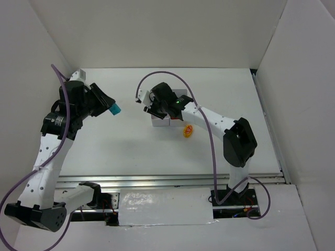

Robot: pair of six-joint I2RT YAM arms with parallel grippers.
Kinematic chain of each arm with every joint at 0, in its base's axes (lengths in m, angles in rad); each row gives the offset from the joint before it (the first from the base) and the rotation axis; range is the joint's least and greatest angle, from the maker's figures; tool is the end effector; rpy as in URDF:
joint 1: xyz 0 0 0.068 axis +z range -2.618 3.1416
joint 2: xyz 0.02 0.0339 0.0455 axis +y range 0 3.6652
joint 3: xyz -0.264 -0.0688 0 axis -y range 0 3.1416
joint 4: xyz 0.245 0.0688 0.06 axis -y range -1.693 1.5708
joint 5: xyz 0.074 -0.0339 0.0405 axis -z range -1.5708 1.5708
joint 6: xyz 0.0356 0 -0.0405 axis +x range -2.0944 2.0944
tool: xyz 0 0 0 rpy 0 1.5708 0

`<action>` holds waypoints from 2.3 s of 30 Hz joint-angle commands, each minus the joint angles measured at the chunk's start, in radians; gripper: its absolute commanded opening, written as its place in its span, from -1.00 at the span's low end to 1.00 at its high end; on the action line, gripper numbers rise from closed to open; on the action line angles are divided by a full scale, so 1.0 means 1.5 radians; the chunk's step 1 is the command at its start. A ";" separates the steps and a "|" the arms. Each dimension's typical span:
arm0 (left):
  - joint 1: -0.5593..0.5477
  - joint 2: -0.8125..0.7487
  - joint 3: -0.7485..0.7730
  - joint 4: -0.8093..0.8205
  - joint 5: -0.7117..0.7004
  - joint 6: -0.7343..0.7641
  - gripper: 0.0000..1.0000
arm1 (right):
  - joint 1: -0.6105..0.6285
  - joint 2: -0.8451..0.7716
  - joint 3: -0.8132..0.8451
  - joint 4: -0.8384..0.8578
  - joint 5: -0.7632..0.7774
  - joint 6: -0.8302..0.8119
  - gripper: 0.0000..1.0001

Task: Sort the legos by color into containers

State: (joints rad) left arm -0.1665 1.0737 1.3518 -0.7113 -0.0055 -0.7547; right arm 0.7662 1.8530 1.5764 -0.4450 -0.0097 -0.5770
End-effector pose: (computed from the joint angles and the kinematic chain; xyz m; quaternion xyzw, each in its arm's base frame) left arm 0.2098 -0.0351 0.4245 -0.2457 0.8059 -0.2373 0.4835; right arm 0.3081 0.2969 0.2855 -0.5685 0.7121 0.0433 0.4097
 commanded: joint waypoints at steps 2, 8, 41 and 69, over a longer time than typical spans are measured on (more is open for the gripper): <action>0.003 -0.034 -0.009 0.023 0.007 0.033 -1.00 | 0.000 0.043 0.045 -0.025 0.041 -0.084 -1.00; 0.003 -0.042 -0.027 0.030 0.034 0.056 -1.00 | -0.004 0.092 0.086 -0.028 0.078 -0.075 -1.00; 0.003 -0.040 -0.052 0.069 0.070 0.076 -1.00 | -0.028 -0.014 -0.011 0.063 0.020 0.015 0.18; -0.123 0.380 -0.186 0.838 0.049 -0.006 -1.00 | -0.201 -0.744 -0.405 0.022 0.012 0.636 0.99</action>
State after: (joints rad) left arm -0.3305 1.6032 1.0473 0.3904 0.1390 -0.8066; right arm 0.4706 0.7807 0.9539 -0.3912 0.0284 0.3523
